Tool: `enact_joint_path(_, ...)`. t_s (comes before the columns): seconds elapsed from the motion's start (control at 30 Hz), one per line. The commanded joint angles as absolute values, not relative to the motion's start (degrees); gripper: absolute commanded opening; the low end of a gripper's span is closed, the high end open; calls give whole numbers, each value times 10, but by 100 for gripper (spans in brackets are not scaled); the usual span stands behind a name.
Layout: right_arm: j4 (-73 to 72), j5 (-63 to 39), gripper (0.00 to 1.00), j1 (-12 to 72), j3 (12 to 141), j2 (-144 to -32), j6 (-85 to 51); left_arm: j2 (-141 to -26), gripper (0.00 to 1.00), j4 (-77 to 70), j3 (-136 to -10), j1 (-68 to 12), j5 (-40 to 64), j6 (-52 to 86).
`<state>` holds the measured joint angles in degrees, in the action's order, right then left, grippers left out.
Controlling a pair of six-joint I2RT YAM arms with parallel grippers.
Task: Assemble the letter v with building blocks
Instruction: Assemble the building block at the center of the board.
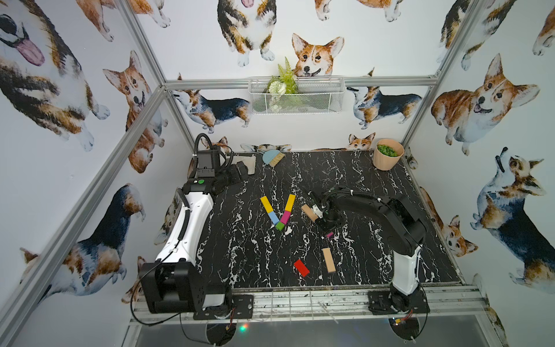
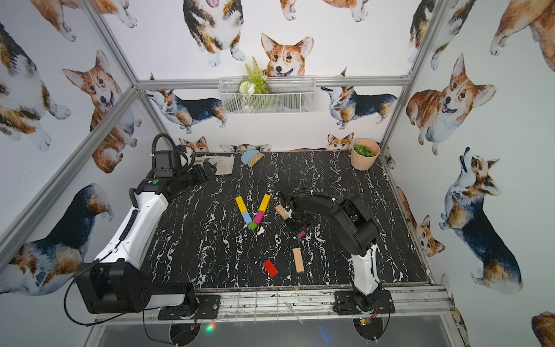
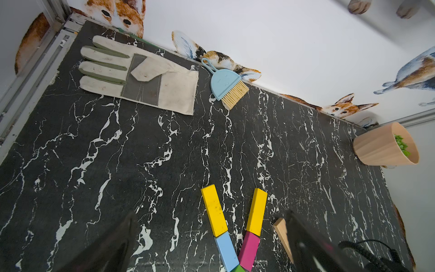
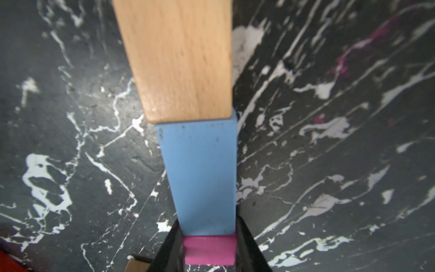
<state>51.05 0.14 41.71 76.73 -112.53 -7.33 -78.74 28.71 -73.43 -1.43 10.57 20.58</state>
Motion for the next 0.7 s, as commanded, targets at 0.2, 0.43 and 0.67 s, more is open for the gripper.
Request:
enact_joint_path(0.2, 458, -1, 38, 417, 766, -1129, -78, -787, 100, 282, -736, -13, 106, 202)
enact_joint_path(0.43, 461, -4, 43, 417, 763, -1121, -82, -787, 100, 283, -736, -14, 106, 202)
enact_joint_path(0.67, 461, 2, 51, 417, 754, -1111, -85, -787, 100, 282, -736, -13, 106, 203)
